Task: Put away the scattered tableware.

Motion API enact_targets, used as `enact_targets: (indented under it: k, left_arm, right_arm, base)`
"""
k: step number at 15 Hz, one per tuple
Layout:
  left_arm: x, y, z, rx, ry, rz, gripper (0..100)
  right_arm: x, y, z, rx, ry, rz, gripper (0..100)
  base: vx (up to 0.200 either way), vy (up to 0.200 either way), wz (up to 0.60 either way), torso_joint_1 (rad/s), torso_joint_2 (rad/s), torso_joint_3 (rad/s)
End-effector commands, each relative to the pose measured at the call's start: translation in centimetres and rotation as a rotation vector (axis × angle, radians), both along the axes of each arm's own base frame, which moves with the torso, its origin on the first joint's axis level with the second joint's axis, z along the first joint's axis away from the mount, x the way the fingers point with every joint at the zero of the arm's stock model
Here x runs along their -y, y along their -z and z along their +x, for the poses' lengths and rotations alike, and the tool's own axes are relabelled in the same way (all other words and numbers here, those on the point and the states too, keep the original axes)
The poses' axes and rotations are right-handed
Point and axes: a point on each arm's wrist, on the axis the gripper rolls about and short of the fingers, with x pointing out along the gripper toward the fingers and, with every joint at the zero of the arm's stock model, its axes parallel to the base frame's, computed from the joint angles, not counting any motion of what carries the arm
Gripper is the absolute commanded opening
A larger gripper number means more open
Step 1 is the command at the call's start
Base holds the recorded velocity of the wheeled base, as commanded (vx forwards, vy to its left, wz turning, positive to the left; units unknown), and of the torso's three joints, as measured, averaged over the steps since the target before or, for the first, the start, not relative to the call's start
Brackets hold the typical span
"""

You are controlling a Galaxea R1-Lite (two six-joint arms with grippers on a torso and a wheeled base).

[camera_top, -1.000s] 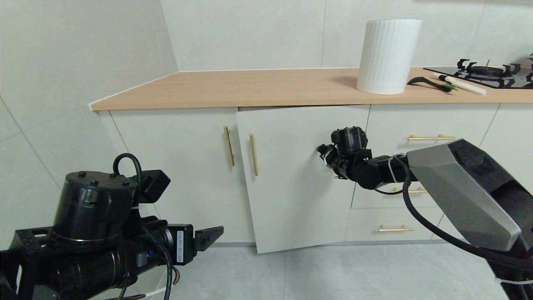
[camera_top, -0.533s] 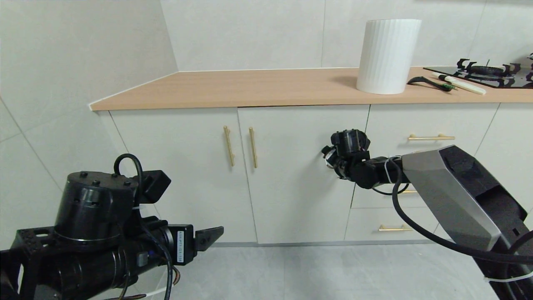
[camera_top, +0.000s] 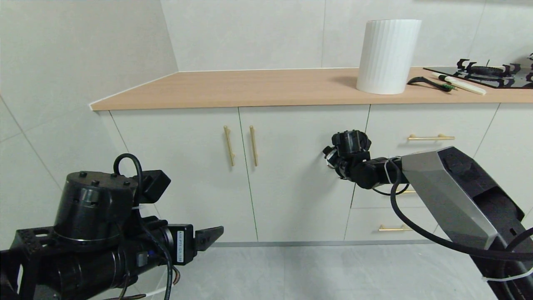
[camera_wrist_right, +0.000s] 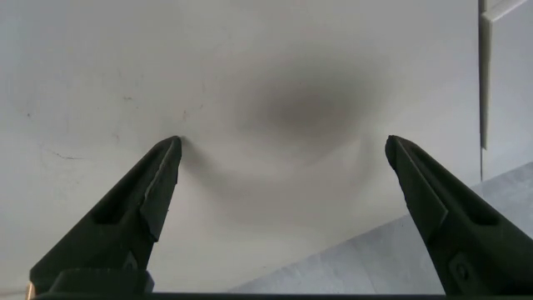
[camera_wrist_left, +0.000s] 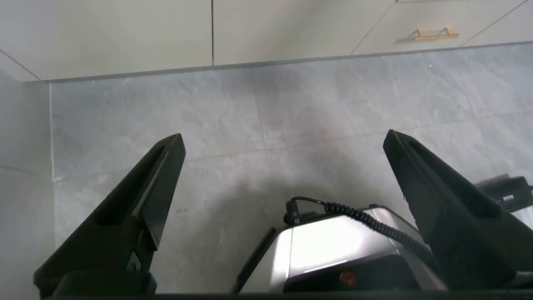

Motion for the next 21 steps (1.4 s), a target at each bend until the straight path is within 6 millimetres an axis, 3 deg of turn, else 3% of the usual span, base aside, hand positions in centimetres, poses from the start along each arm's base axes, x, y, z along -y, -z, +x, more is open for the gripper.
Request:
enact_targets:
  k: [1, 4, 7, 8, 11, 13, 15, 16, 18, 19, 21]
  left_arm:
    - [0.0, 0.0, 0.0, 0.001, -0.001, -0.001, 100]
    - [-0.1, -0.4, -0.2, 0.018, -0.001, -0.008, 100]
    - [-1.0, -1.9, -1.6, 0.095, 0.014, -0.016, 100]
    - [-1.7, -2.6, -2.9, 0.152, 0.029, 0.011, 100]
    - [-4.9, -3.4, -7.3, 0.303, 0.016, 0.048, 100]
    - [-7.4, -2.5, -11.1, 0.409, -0.013, 0.077, 100]
    - [-9.0, -1.8, -14.0, 0.511, -0.061, 0.081, 100]
    - [-9.8, -1.7, -15.7, 0.558, -0.088, 0.07, 100]
    - [-10.6, -1.2, -17.9, 0.596, -0.123, 0.063, 100]
    - [-11.1, -0.6, -19.7, 0.613, -0.155, 0.065, 100]
    - [-11.3, 0.2, -21.3, 0.646, -0.174, 0.059, 100]
  right_arm:
    - [-0.1, -1.9, -1.4, 0.002, -0.014, 0.006, 100]
    - [-0.5, -6.7, -7.1, -0.012, -0.093, 0.012, 100]
    - [0.3, -12.1, -16.6, -0.009, -0.228, 0.015, 100]
    - [1.9, -13.6, -21.1, 0.005, -0.27, -0.033, 100]
    - [8.4, -16.1, -31.7, 0.132, -0.314, -0.122, 100]
    - [13.5, -14.8, -39.3, 0.249, -0.343, -0.275, 100]
    - [17.3, -13.4, -44.7, 0.388, -0.293, -0.388, 100]
    - [18.8, -12.7, -46.2, 0.398, -0.146, -0.468, 100]
    - [19.9, -12.2, -48.6, 0.449, -0.017, -0.53, 100]
    - [20.5, -11.5, -51.6, 0.506, 0.015, -0.602, 100]
    - [20.7, -10.2, -54.0, 0.492, 0.068, -0.713, 100]
  base:
    - [0.0, 0.0, 0.0, 0.0, 0.0, 0.0]
    - [0.0, 0.0, 0.0, 0.0, 0.0, 0.0]
    - [0.0, 0.0, 0.0, 0.0, 0.0, 0.0]
    - [0.0, 0.0, 0.0, 0.0, 0.0, 0.0]
    - [0.0, 0.0, 0.0, 0.0, 0.0, 0.0]
    - [0.0, 0.0, 0.0, 0.0, 0.0, 0.0]
    - [0.0, 0.0, 0.0, 0.0, 0.0, 0.0]
    - [0.0, 0.0, 0.0, 0.0, 0.0, 0.0]
    - [0.0, 0.0, 0.0, 0.0, 0.0, 0.0]
    - [0.0, 0.0, 0.0, 0.0, 0.0, 0.0]
    - [0.0, 0.0, 0.0, 0.0, 0.0, 0.0]
